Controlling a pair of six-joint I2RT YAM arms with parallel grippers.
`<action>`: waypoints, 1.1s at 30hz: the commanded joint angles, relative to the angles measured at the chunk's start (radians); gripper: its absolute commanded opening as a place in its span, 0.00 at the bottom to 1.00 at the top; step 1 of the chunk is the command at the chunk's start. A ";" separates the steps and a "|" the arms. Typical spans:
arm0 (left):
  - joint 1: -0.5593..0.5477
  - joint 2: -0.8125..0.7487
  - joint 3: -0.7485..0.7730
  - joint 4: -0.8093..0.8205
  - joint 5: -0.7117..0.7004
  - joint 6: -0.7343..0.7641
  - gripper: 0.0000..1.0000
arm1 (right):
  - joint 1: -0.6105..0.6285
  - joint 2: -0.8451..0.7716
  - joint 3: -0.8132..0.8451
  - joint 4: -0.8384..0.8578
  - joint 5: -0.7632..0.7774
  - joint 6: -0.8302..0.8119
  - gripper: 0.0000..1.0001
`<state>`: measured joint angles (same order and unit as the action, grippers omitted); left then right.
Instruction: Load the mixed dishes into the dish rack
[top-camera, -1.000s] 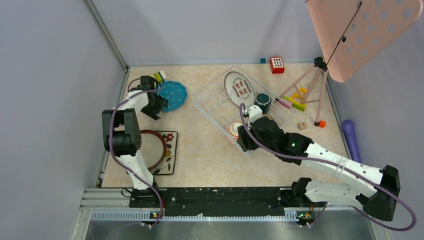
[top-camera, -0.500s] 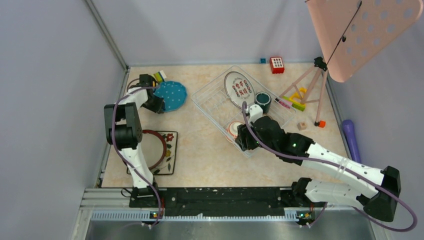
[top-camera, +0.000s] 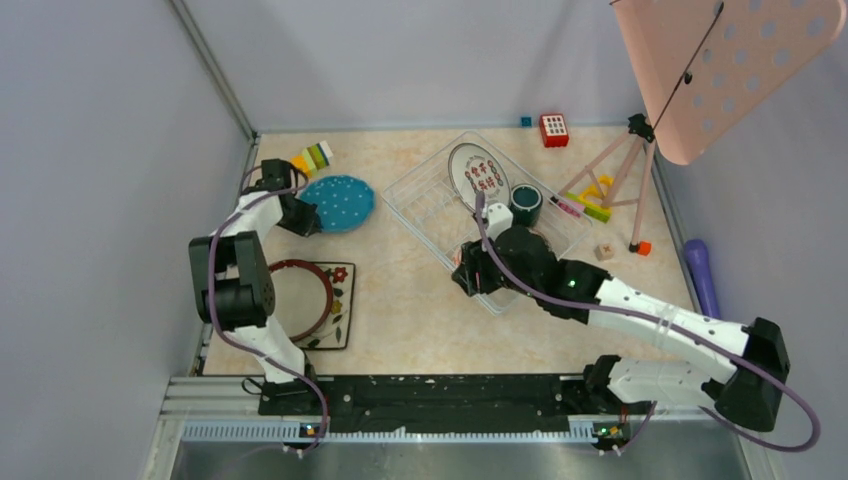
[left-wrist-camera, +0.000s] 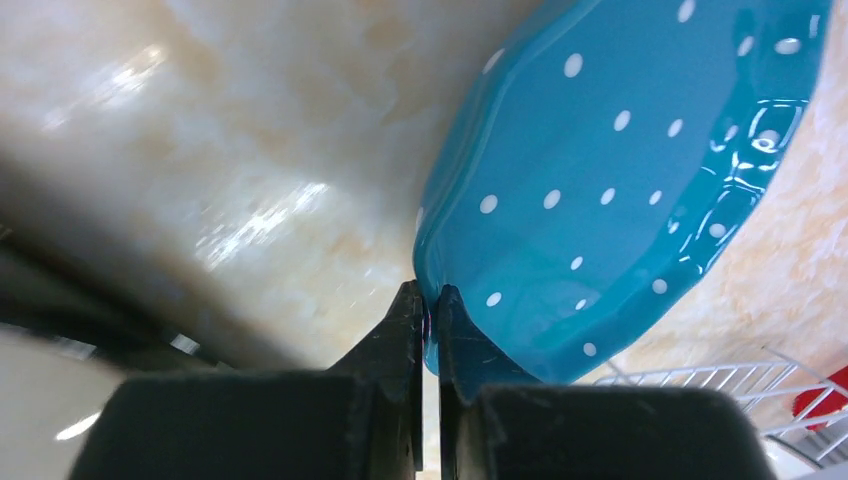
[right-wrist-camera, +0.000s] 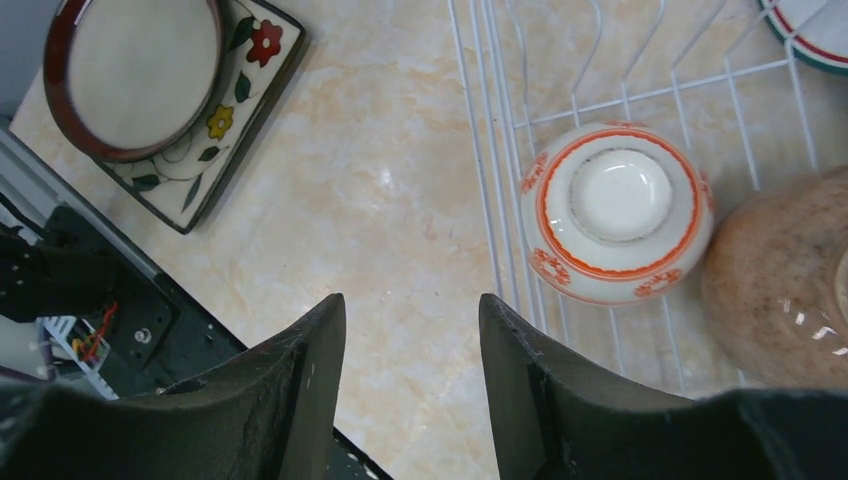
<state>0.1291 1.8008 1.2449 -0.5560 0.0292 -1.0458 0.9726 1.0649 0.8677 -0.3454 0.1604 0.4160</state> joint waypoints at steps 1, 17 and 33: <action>0.012 -0.199 -0.069 0.019 0.030 0.029 0.00 | -0.003 0.072 0.071 0.157 -0.060 0.106 0.51; 0.021 -0.530 -0.340 0.077 0.174 0.051 0.00 | 0.017 0.320 0.037 0.456 -0.051 0.767 0.61; 0.021 -0.932 -0.418 -0.084 0.105 0.121 0.00 | 0.051 0.479 0.121 0.571 0.028 0.861 0.74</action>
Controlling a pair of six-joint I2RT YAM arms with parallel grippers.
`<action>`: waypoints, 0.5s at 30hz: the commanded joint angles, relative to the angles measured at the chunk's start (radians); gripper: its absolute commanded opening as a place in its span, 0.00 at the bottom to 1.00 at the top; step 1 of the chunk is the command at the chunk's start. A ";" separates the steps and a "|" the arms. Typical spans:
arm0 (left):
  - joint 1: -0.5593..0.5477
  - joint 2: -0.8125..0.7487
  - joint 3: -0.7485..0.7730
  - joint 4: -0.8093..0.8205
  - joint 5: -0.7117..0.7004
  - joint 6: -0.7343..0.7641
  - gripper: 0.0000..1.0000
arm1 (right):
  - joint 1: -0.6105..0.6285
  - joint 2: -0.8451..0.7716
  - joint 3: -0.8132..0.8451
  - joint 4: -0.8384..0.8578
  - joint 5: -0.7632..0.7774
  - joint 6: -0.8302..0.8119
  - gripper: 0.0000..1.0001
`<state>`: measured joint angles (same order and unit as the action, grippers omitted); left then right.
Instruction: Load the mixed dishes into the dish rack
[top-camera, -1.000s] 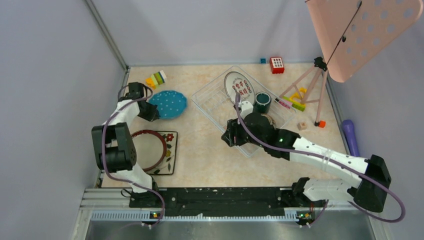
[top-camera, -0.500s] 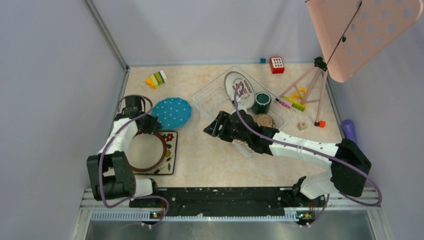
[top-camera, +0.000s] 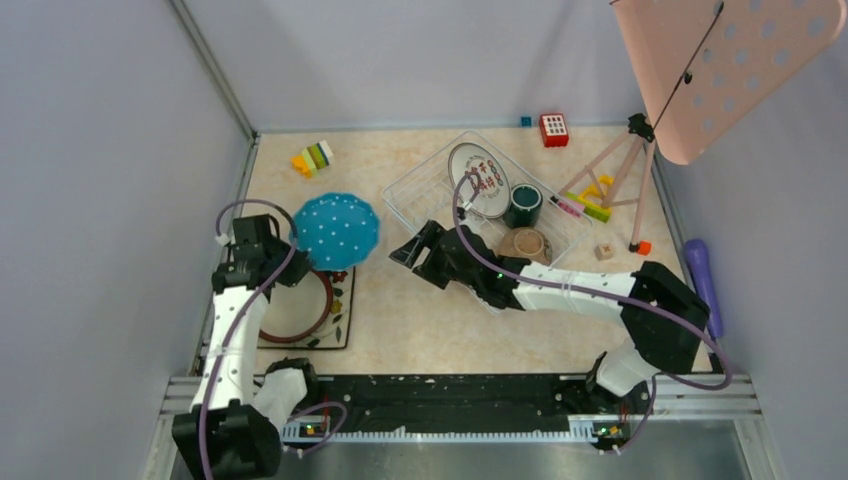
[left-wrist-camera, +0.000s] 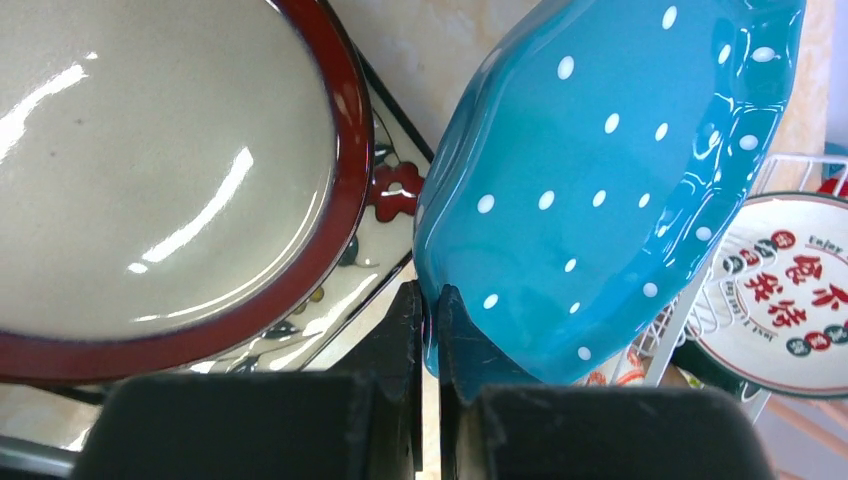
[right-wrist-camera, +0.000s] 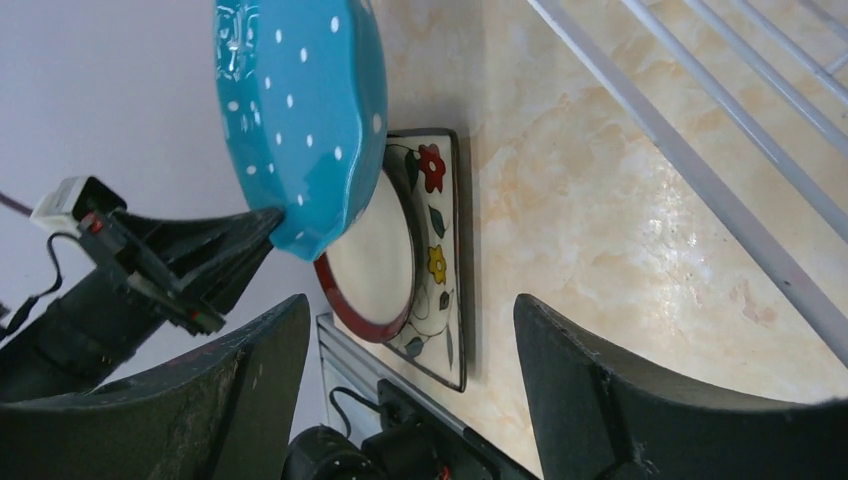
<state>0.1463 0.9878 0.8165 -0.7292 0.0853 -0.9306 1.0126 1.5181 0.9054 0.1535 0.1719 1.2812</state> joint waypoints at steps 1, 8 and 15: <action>0.004 -0.144 0.015 0.082 0.055 0.010 0.00 | 0.011 0.033 0.094 0.081 0.012 -0.026 0.73; 0.004 -0.249 0.111 0.005 0.061 0.048 0.00 | -0.015 0.028 0.138 0.150 -0.039 -0.154 0.73; 0.002 -0.242 0.132 0.057 0.241 0.001 0.00 | -0.072 0.031 0.166 0.144 -0.094 -0.151 0.73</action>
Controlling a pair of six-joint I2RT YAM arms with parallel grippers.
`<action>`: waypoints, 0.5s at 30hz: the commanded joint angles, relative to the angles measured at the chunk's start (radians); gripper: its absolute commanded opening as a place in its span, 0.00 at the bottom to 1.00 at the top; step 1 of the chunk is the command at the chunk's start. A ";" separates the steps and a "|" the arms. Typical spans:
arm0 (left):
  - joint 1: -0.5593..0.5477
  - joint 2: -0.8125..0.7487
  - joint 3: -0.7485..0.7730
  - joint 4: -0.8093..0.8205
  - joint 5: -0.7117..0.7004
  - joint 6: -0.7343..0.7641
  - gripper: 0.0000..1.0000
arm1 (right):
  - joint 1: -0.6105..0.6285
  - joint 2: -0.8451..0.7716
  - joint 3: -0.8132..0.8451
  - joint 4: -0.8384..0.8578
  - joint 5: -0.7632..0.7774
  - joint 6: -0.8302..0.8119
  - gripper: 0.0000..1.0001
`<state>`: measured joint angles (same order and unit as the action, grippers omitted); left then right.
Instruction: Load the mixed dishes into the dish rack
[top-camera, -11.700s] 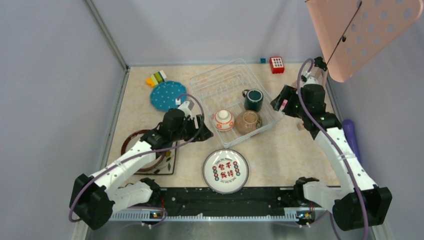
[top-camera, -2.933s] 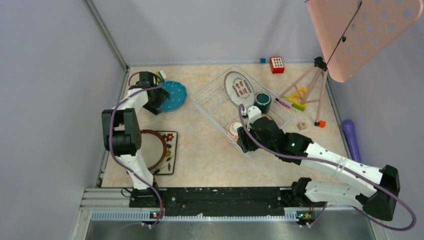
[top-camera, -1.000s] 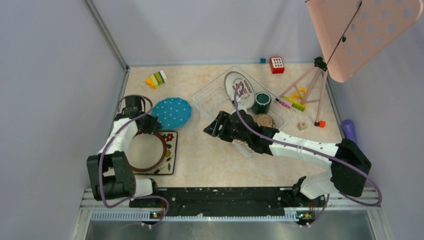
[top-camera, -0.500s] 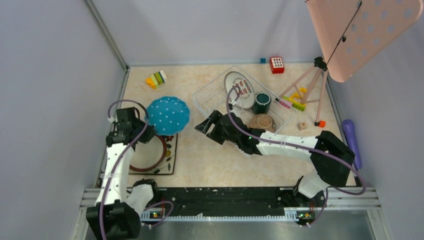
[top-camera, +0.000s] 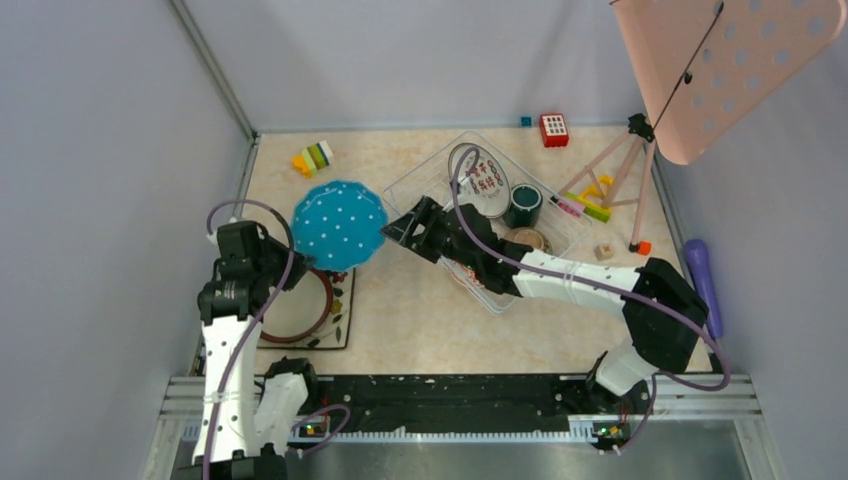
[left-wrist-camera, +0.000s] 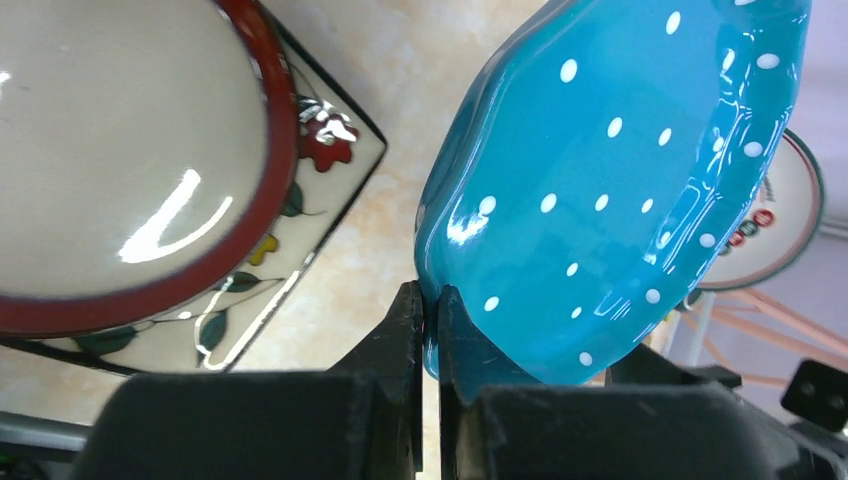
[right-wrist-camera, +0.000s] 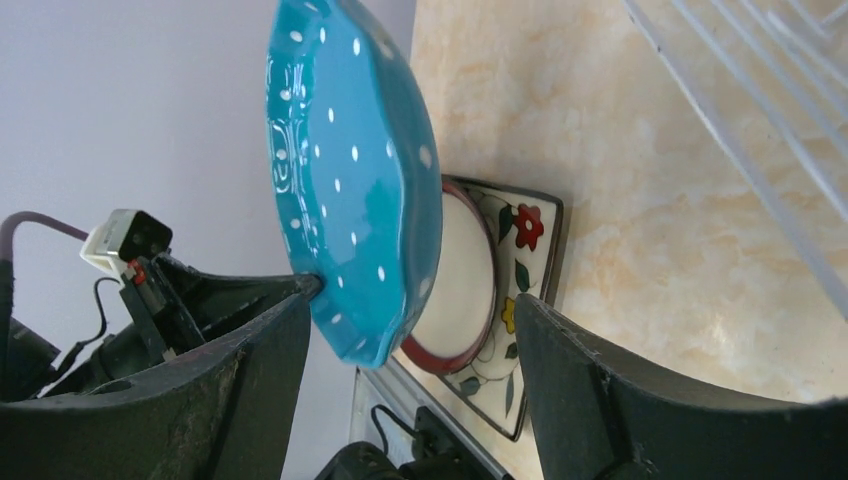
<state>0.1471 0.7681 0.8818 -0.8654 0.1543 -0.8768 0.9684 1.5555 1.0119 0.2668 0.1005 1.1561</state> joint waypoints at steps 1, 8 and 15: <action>0.001 -0.021 0.062 0.206 0.188 -0.059 0.00 | -0.034 -0.004 0.063 0.025 -0.022 -0.026 0.73; 0.000 0.008 0.052 0.268 0.291 -0.080 0.00 | -0.055 0.046 0.108 0.040 -0.074 -0.018 0.70; -0.017 0.050 0.037 0.315 0.360 -0.063 0.00 | -0.058 0.101 0.140 0.101 -0.097 -0.001 0.39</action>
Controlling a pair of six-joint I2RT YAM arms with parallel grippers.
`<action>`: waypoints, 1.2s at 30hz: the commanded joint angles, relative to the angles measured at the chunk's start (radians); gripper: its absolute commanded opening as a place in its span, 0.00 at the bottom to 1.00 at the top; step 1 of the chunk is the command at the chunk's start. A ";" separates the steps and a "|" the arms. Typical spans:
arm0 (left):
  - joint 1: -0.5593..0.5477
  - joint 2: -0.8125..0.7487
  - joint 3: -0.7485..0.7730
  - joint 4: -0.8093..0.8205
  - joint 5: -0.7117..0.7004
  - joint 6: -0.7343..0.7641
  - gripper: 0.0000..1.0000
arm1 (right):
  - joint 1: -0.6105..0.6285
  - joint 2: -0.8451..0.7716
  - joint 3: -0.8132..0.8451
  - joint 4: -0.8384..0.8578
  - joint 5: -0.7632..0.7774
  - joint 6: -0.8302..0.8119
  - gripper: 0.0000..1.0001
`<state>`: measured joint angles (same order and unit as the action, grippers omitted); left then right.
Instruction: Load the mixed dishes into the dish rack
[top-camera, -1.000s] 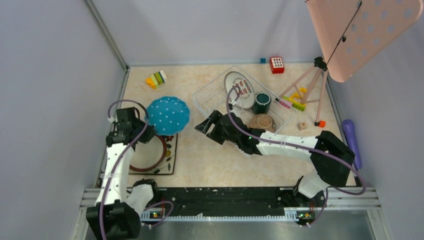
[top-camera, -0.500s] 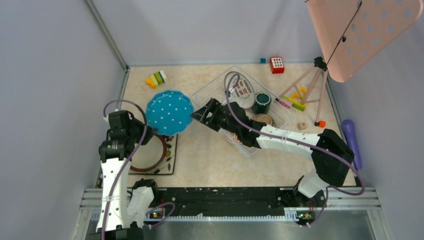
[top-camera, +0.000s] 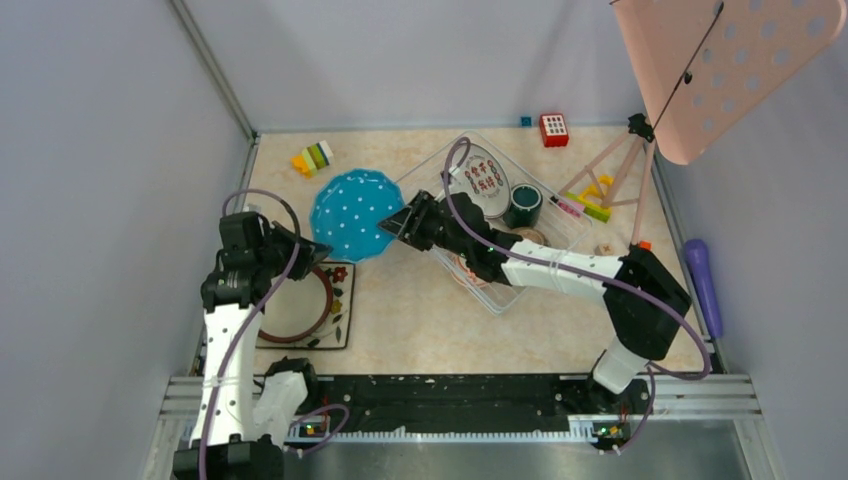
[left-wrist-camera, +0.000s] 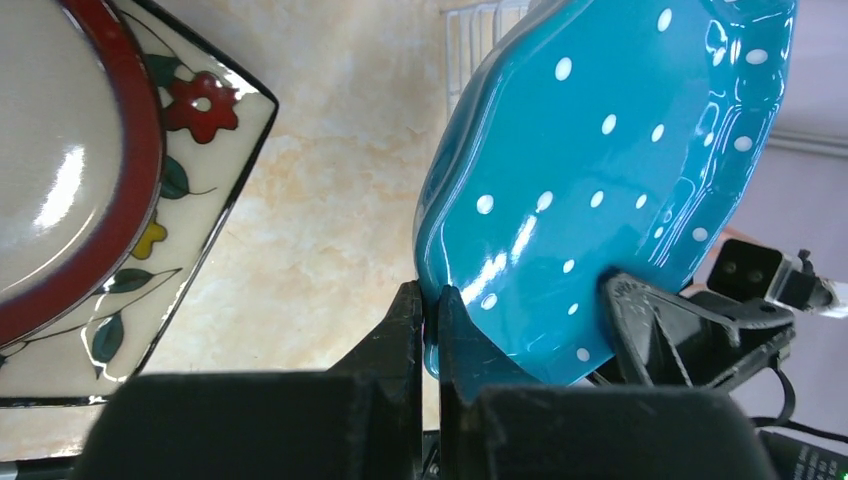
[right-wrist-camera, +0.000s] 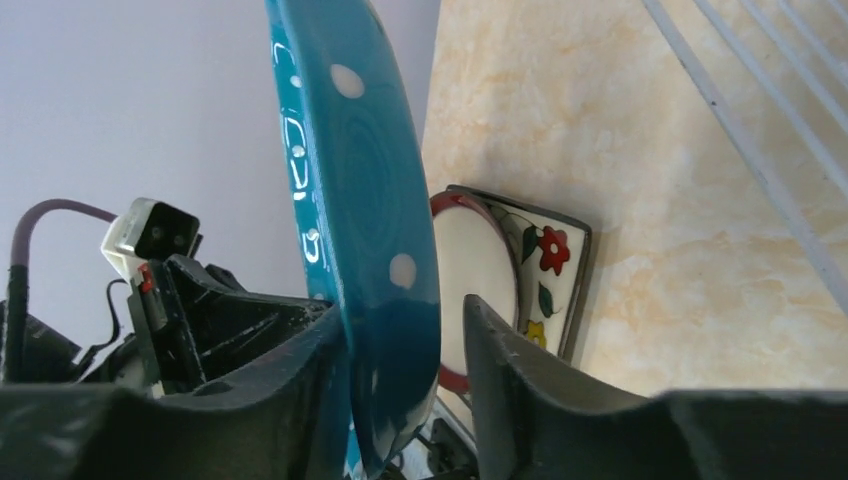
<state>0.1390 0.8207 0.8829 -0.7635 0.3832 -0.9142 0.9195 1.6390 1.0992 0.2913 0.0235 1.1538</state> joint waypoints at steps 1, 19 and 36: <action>-0.011 0.002 0.031 0.225 0.139 -0.023 0.00 | -0.011 0.018 0.055 0.081 -0.020 0.003 0.25; -0.015 0.023 0.016 0.234 0.143 0.242 0.52 | -0.188 -0.120 0.217 -0.117 -0.050 -0.604 0.00; -0.015 0.008 -0.007 0.223 0.156 0.321 0.53 | -0.260 -0.284 0.279 -0.276 0.205 -1.099 0.00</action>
<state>0.1261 0.8463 0.8726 -0.5793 0.5144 -0.6247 0.6727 1.4441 1.2858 -0.1280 0.1879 0.1844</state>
